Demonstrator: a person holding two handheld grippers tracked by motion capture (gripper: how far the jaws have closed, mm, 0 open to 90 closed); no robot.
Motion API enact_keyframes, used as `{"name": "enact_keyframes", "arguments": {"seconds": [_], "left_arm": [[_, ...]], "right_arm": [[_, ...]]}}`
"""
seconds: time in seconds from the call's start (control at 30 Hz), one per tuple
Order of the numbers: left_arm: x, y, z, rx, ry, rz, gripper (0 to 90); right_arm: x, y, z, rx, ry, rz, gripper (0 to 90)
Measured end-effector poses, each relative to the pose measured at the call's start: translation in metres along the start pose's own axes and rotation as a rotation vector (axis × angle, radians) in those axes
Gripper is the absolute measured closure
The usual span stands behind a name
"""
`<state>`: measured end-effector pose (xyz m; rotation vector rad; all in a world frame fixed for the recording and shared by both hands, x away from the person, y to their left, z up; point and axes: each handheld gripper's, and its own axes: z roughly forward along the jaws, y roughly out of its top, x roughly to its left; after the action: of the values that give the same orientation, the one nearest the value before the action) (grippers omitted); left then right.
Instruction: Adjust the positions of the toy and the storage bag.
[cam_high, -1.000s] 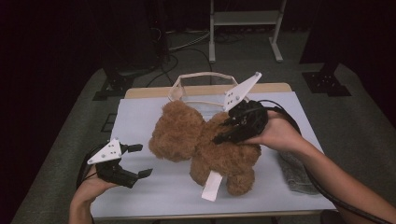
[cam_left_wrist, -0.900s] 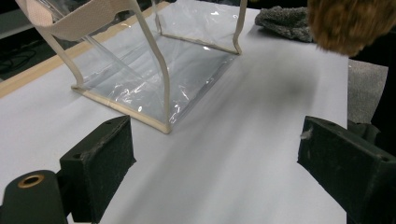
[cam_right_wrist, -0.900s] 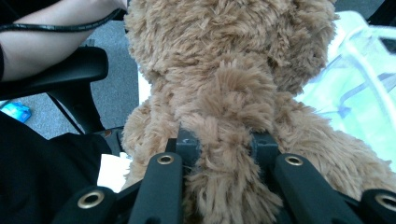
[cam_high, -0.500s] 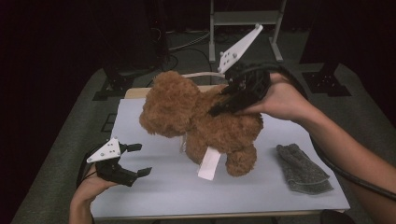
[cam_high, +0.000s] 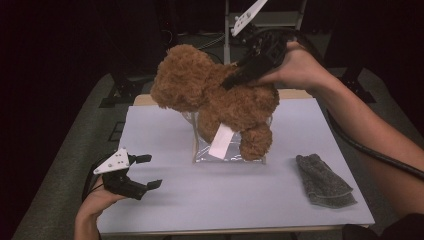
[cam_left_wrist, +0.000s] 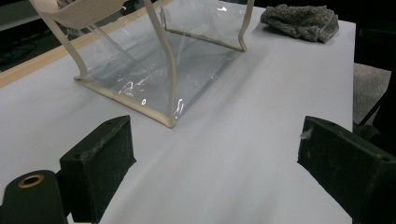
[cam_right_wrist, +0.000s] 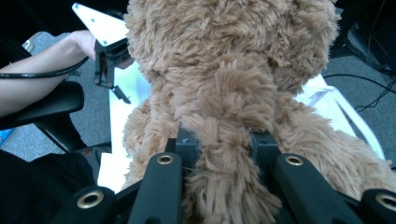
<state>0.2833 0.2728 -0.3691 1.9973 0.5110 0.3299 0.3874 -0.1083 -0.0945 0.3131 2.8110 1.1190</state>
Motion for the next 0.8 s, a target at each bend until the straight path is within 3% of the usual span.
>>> {"name": "enact_keyframes", "arguments": {"seconds": [0.33, 0.53, 0.67, 0.7, 0.73, 0.77, 0.8], "left_arm": [[0.001, -0.002, 0.0, 0.006, 0.006, -0.004, 9.6], [0.002, -0.003, 0.002, 0.017, 0.007, -0.008, 9.6], [0.002, -0.004, 0.003, 0.021, 0.006, -0.01, 9.6], [0.002, -0.004, 0.003, 0.019, 0.005, -0.014, 9.6], [0.002, -0.004, 0.003, 0.019, 0.005, -0.014, 9.6], [0.003, -0.005, 0.003, 0.024, 0.005, -0.016, 9.6], [0.003, -0.005, 0.003, 0.024, 0.005, -0.016, 9.6]], "right_arm": [[-0.029, 0.029, -0.002, 0.014, -0.021, 0.012, 71.1], [-0.06, 0.05, 0.009, 0.025, -0.022, 0.016, 71.0], [-0.076, 0.054, 0.016, 0.033, -0.016, 0.037, 71.0], [-0.086, 0.055, 0.02, 0.041, -0.018, 0.046, 71.0], [-0.086, 0.055, 0.02, 0.041, -0.018, 0.046, 71.0], [-0.096, 0.057, 0.023, 0.046, -0.02, 0.055, 71.0], [-0.096, 0.057, 0.023, 0.046, -0.02, 0.055, 71.0]]}}
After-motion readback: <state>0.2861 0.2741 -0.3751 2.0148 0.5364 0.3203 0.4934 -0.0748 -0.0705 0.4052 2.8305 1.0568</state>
